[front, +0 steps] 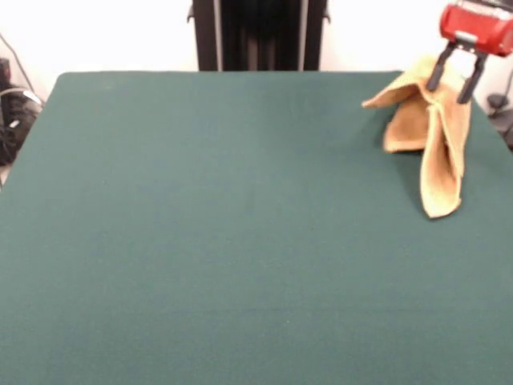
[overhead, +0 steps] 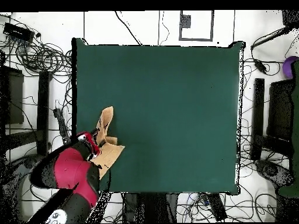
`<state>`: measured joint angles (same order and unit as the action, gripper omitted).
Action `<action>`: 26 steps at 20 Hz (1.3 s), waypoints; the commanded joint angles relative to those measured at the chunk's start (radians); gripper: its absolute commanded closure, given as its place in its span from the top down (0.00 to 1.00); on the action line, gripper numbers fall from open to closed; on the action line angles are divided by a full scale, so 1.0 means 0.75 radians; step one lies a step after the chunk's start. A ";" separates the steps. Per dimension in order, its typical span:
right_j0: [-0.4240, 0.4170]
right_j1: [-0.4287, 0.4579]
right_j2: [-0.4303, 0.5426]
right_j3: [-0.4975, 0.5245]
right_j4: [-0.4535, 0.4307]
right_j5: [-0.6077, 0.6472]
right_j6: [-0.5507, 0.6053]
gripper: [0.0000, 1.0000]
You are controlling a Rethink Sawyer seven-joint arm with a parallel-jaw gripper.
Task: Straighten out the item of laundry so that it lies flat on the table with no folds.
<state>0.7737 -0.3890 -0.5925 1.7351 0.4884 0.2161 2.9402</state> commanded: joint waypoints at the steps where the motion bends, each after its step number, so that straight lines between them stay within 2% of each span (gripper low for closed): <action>1: 0.105 0.162 -0.149 -0.131 0.303 0.327 0.693 1.00; 3: 0.142 0.202 -0.241 -0.175 0.341 0.455 0.807 1.00; 8: 0.110 0.181 -0.272 -0.181 0.344 0.478 0.751 1.00; 11: 0.118 0.226 -0.297 -0.284 0.355 0.562 0.839 1.00; 14: 0.118 0.224 -0.301 -0.319 0.367 0.595 0.890 1.00; 17: 0.094 0.163 -0.302 -0.302 0.309 0.631 0.789 1.00; 21: -0.034 -0.083 -0.222 -0.134 0.192 0.553 0.404 1.00; 24: -0.182 -0.245 -0.155 -0.025 0.064 0.451 0.127 1.00; 26: -0.266 -0.331 -0.106 0.029 -0.009 0.412 0.023 1.00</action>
<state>0.6969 -0.4733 -0.8270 1.5998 0.5731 0.5579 3.2498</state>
